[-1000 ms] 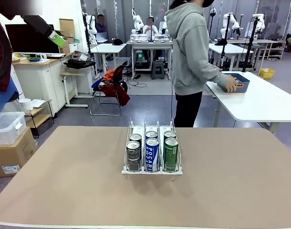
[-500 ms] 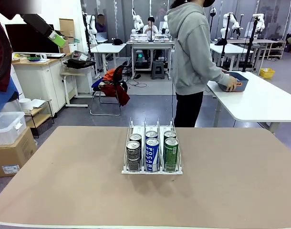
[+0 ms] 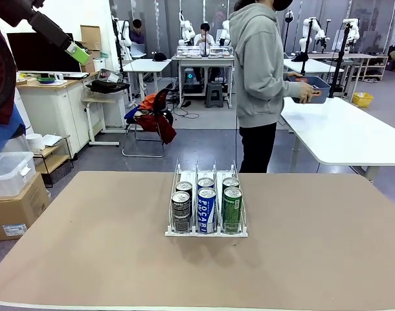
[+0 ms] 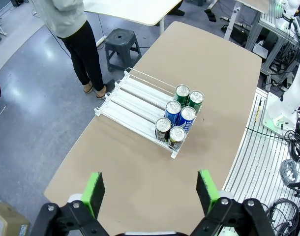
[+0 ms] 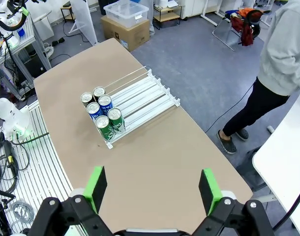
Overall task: Fill the beverage cans into the dispenser.
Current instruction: Pick up the Ionic drink handed by the human.
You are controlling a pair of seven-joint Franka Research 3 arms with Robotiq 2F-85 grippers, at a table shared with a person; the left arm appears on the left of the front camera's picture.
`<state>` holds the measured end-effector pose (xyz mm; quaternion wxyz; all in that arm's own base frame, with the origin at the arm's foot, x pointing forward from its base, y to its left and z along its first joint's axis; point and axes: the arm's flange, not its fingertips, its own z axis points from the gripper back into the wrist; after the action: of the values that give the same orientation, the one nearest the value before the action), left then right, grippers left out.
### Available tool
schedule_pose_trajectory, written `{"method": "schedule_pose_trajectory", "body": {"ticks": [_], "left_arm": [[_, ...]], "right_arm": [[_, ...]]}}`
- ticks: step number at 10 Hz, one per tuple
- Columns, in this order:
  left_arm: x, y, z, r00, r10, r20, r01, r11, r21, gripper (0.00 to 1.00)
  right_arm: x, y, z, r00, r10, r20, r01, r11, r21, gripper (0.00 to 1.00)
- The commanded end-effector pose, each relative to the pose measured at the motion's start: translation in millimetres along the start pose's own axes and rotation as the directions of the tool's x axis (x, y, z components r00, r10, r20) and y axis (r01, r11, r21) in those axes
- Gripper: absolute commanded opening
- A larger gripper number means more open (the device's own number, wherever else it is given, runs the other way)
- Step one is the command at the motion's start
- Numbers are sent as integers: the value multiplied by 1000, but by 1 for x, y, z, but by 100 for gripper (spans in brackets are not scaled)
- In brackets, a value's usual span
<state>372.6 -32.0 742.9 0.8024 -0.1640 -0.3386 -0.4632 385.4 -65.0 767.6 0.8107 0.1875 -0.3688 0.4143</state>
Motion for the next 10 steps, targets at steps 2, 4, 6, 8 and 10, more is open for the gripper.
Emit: {"method": "schedule_pose_trajectory", "body": {"ticks": [2,4,6,8,10], "left_arm": [[0,0,0,1000,-8,1,8,1000,-1,100],[0,0,0,1000,-8,1,8,1000,-1,100],[0,0,0,1000,-8,1,8,1000,-1,100],[0,0,0,1000,-8,1,8,1000,-1,100],[0,0,0,1000,-8,1,8,1000,-1,100]], "right_arm": [[0,1,-1,1000,2,2,-2,1000,0,100],[0,1,-1,1000,2,2,-2,1000,0,100],[0,1,-1,1000,2,2,-2,1000,0,100],[0,1,-1,1000,2,2,-2,1000,0,100],[0,1,-1,1000,2,2,-2,1000,0,100]]}}
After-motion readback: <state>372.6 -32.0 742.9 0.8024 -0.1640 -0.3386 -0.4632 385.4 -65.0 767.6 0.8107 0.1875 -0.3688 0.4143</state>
